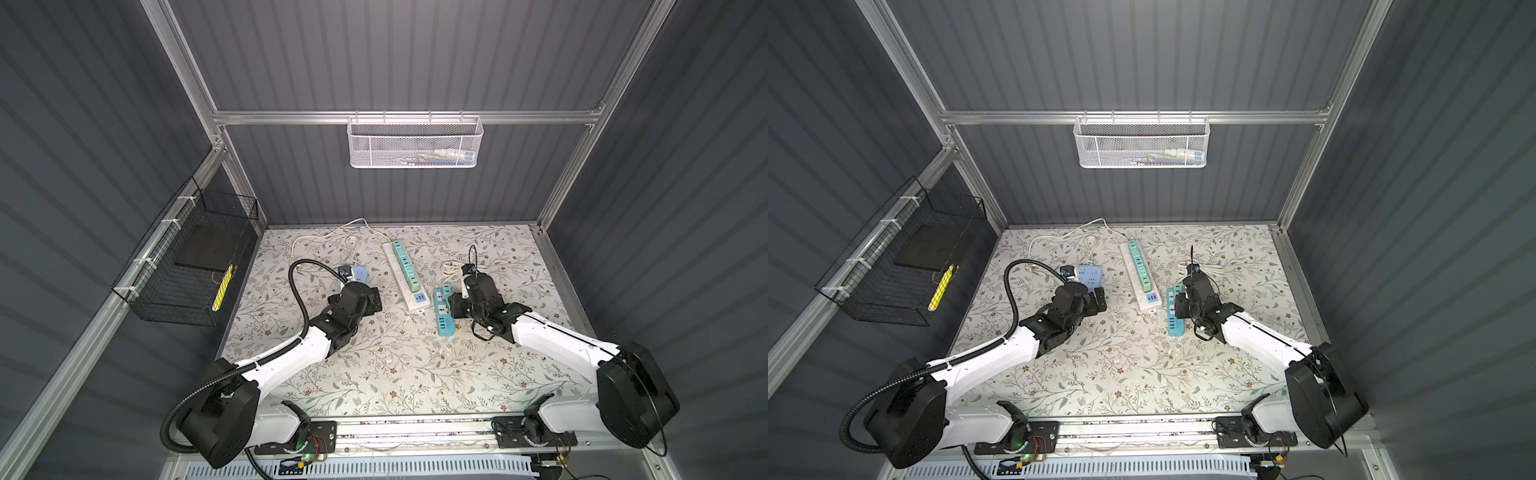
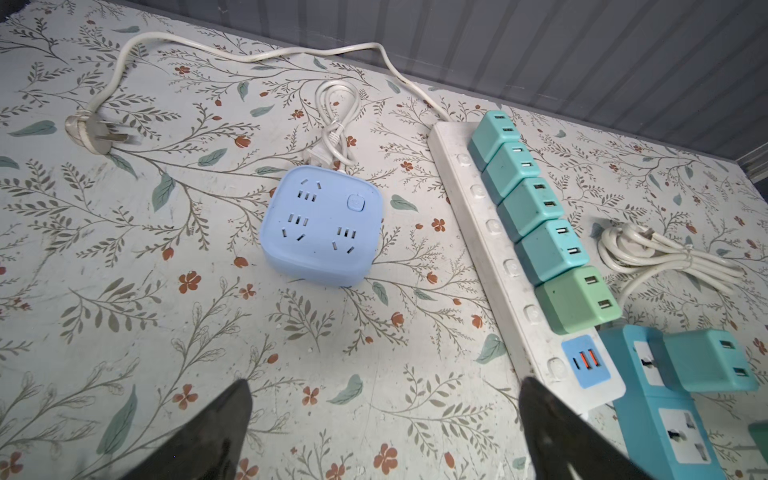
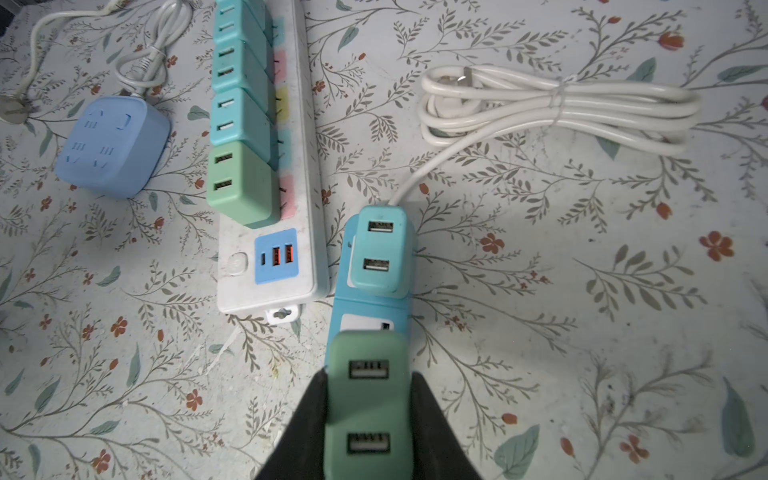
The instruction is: Insert the plug
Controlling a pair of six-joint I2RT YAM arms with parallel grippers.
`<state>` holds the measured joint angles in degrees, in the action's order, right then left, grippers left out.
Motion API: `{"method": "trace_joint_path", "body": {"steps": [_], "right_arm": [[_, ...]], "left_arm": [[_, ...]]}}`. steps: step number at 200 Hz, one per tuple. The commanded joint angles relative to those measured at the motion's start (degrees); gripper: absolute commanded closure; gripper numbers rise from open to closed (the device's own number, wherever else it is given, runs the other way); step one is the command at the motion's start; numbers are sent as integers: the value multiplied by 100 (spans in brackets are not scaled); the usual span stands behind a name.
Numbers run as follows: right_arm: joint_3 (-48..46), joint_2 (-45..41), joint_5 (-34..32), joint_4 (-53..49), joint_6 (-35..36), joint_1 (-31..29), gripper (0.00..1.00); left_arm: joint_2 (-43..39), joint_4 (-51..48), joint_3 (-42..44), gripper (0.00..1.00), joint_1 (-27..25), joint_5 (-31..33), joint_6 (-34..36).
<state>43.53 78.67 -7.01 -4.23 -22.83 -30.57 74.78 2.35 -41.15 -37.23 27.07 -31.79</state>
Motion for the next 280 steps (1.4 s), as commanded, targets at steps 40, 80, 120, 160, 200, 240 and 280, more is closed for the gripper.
{"method": "trace_joint_path", "body": {"steps": [40,80,120,160,200,240,280], "right_arm": [[27,210,-217,154,-173,-28,83],[-72,319,-173,336,-236,-50,83],[-124,416,-379,320,-329,-93,83],[-73,538,-671,178,-353,-326,83],[75,769,-1021,-4,-505,-534,83],[149,800,-1317,-276,-546,-559,83],[202,693,-1330,-538,-552,-562,83]], "left_arm": [[61,-32,-120,0,23,-61,-9],[73,29,-116,0,40,-99,5],[-68,178,26,0,50,-174,58],[-86,166,69,0,58,-158,69],[-85,165,72,0,67,-158,42],[-128,135,98,0,80,-140,82],[-104,157,107,0,86,-158,72]]}}
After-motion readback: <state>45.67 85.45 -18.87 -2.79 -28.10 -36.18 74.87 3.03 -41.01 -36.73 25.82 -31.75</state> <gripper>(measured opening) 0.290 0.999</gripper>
